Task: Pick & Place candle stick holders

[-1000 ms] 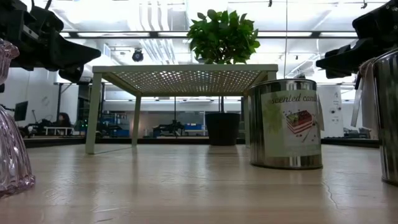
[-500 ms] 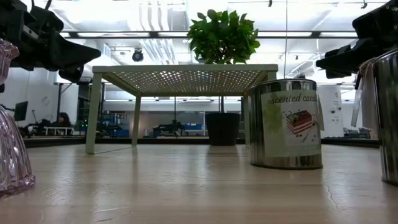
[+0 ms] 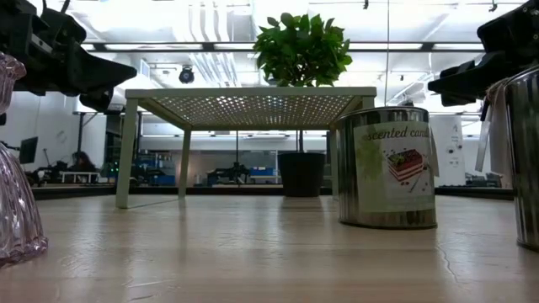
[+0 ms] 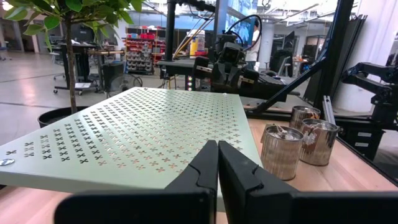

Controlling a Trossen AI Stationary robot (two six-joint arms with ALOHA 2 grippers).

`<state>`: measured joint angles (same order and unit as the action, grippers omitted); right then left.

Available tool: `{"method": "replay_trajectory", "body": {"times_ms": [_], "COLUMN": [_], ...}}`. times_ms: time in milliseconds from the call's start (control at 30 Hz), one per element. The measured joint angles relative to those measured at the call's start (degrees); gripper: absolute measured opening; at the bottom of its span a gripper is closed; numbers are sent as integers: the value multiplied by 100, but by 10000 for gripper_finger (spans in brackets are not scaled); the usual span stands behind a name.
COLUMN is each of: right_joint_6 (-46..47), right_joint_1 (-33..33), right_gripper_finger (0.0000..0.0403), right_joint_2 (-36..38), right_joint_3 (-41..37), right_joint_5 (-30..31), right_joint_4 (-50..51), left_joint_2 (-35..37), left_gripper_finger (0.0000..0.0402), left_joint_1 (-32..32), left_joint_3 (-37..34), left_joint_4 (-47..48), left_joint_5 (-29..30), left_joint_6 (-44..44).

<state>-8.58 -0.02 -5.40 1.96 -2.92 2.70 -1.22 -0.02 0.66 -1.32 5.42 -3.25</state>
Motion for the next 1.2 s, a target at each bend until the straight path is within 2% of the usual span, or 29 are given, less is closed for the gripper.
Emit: {"method": "replay_trajectory", "body": {"times_ms": [133, 300, 467, 633, 767, 900, 1200], "right_joint_6": [73, 1789, 3085, 3807, 4419, 4897, 5121], "right_joint_1": [-1, -1, 17, 25, 138, 649, 2410], "right_gripper_finger": [34, 34, 34, 34, 34, 34, 34], "right_joint_2": [-1, -6, 1, -120, -402, -970, -2683], "right_joint_3": [0, 0, -25, -58, -37, -37, 157], "right_joint_5": [-2, -4, -68, -380, -760, -616, 714], "right_joint_4": [-53, -624, -1554, -2378, -2474, -2563, -4271], "left_joint_2": [-1, 0, 0, 0, -1, 1, 1], "left_gripper_finger": [10, 10, 10, 10, 10, 10, 10], "left_joint_1": [-1, 1, 1, 1, -1, -1, -1], "left_joint_3": [1, 1, -1, -2, -3, -3, -3], "left_joint_4": [0, -2, -9, -19, -23, -24, -31], "left_joint_5": [-1, -1, 1, 1, 0, 1, 1], "left_joint_6": [-2, -1, -1, -1, -1, -2, 0]}}
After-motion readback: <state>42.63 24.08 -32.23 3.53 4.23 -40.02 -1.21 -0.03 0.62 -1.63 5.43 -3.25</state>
